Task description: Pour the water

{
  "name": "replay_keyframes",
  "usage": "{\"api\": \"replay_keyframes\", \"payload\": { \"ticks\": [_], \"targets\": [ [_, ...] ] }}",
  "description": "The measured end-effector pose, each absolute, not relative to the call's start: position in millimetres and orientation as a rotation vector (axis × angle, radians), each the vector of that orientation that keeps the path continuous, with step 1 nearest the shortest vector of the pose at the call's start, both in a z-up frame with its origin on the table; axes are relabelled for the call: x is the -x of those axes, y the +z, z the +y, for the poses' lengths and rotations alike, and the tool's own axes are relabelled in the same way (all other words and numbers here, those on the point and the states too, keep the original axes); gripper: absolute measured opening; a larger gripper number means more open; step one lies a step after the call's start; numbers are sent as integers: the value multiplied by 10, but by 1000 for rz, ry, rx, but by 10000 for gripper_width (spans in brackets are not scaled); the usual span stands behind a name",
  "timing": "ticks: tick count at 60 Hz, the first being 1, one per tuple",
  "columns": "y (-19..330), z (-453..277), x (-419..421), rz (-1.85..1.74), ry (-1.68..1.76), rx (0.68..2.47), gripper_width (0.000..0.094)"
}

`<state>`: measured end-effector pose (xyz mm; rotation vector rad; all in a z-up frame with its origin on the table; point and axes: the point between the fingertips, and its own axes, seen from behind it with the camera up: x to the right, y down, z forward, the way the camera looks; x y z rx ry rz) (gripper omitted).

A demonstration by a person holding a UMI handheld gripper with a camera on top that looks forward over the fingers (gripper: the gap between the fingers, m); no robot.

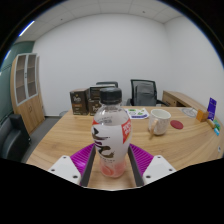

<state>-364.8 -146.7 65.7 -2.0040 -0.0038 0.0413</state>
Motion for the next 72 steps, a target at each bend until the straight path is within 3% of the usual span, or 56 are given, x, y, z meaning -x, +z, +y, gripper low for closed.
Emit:
{"api": "replay_keyframes", "payload": {
  "ticks": [4, 16, 17, 23, 30, 48, 56, 72],
  "targets": [
    [616, -1350, 3629, -21, 6, 1979, 490],
    [625, -1301, 3665, -31, 37, 1951, 324],
    [630, -1289, 3667, -40, 36, 1953, 279],
    [755, -1246, 3739, -63, 67, 1945, 276],
    [1175, -1065, 3862, 18, 241, 1909, 275],
    [2392, -283, 3727, 676, 1164, 1637, 273],
    [2448, 31, 3421, 1018, 1514, 1440, 272],
    [2066, 308, 3041, 1411, 1854, 1179, 272]
  ]
}}
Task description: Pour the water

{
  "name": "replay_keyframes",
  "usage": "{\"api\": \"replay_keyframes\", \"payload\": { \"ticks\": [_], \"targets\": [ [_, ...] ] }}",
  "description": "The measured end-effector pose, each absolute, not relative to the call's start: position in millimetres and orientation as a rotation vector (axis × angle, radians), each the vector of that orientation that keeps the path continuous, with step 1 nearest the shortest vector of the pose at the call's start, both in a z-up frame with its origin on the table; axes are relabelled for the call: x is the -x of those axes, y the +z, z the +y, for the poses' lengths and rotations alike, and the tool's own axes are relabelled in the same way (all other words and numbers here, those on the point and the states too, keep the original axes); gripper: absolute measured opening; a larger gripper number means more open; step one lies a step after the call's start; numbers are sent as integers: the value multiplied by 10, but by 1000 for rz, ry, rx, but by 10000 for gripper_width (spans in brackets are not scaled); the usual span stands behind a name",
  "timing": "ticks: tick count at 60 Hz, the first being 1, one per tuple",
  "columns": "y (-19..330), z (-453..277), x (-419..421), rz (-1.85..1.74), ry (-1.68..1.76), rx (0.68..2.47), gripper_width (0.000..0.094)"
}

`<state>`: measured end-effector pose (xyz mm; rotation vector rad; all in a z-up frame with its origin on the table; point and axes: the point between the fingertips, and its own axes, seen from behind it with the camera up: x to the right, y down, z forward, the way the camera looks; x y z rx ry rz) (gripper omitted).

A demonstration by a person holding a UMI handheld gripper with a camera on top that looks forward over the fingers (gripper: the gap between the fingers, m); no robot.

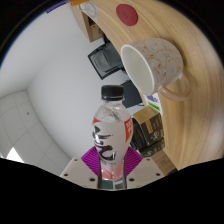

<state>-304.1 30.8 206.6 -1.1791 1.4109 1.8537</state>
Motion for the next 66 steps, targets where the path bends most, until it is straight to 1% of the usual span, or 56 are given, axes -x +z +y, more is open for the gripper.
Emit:
{"api": "replay_keyframes", "payload": {
  "ticks": [4, 10, 18, 25, 31, 36, 42, 51, 57, 66],
  "targets": [
    [1970, 311, 3009, 1437, 1868, 1185, 272],
    [2007, 296, 3011, 1412, 1866, 1238, 273],
    [2219, 259, 2952, 1245, 1789, 1375, 271],
    [2482, 285, 2750, 951, 1533, 1550, 274],
    [2772, 332, 2293, 686, 1242, 1621, 273],
    [2912, 392, 1767, 489, 969, 1648, 275],
    [2730, 553, 1229, 282, 617, 1699, 274],
    [2111, 650, 540, 66, 213, 1769, 274],
    [1592, 688, 326, -10, 90, 1824, 274],
    [1030, 715, 187, -25, 59, 1903, 272]
  ]
}}
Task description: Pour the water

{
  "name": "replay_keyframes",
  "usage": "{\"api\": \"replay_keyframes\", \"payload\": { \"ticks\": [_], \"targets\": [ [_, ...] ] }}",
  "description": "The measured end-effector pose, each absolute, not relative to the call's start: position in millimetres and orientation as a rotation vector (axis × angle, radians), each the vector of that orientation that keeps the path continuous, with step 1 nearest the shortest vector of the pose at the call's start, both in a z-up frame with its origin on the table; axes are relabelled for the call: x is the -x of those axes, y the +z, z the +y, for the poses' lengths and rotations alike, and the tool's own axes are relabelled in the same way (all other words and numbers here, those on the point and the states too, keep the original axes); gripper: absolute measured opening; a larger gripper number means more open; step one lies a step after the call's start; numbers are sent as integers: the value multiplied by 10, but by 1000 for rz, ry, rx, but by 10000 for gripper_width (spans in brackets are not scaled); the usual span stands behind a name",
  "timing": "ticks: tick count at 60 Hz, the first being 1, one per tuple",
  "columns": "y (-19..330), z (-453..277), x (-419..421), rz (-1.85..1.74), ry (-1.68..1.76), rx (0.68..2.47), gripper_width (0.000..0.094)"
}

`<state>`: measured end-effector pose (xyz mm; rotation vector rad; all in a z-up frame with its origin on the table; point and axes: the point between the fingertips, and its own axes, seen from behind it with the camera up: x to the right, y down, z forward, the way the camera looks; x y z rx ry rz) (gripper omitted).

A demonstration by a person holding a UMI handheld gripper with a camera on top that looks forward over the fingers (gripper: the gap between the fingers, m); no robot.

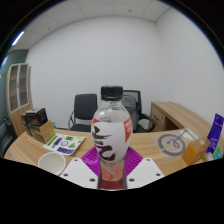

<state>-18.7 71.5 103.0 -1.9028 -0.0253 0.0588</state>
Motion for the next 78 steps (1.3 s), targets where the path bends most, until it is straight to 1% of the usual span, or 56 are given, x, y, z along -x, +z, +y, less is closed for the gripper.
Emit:
{"api": "replay_keyframes", "payload": {
  "ticks": [9, 11, 15, 18, 23, 27, 32, 35, 38, 44, 61, 70, 78],
  "targets": [
    [594, 702, 130, -23, 64, 1961, 278],
    [649, 720, 127, -31, 59, 1923, 274],
    [634, 691, 151, -33, 45, 1922, 279],
    [638, 689, 157, -30, 40, 1921, 326],
    [624, 692, 149, -35, 34, 1941, 436],
    [599, 650, 130, -27, 24, 1982, 552],
    [634, 538, 76, 3, -3, 2015, 866],
    [706, 422, 61, 7, -24, 2023, 840],
    [796, 274, 54, 11, -39, 2033, 862],
    [1014, -147, 126, 28, -57, 2071, 859],
    [1706, -1790, 685, 116, -86, 2149, 861],
    [1934, -2499, 925, 160, -110, 2161, 856],
    [2060, -2881, 1043, 173, -125, 2158, 858]
  ]
}}
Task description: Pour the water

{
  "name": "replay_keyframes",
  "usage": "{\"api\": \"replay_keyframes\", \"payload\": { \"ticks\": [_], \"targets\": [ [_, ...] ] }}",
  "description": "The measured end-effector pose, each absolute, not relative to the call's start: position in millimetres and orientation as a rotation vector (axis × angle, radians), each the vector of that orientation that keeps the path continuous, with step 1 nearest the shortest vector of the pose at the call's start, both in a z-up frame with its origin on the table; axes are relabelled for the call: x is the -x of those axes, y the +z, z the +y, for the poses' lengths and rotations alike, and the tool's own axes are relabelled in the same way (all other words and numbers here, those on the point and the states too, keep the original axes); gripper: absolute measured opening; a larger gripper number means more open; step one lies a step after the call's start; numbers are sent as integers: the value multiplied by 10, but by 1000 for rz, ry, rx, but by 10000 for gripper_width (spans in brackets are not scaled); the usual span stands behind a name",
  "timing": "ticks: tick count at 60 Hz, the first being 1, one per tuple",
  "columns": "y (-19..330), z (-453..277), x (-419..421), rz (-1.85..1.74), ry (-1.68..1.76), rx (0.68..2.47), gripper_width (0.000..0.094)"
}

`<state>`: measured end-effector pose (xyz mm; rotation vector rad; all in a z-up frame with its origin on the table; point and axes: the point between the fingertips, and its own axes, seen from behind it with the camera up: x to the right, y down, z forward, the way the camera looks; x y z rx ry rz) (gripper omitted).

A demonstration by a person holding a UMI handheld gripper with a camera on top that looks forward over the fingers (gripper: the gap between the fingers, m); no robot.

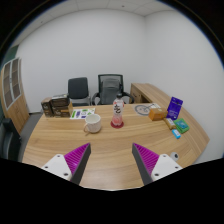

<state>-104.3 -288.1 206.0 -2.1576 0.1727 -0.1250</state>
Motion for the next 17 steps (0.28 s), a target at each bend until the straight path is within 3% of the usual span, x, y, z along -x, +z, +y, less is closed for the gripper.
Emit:
{"api": "replay_keyframes", "payload": {
  "ticks": [17],
  "targets": [
    [2144, -3163, 1070, 177, -162, 2162, 857]
  ]
}}
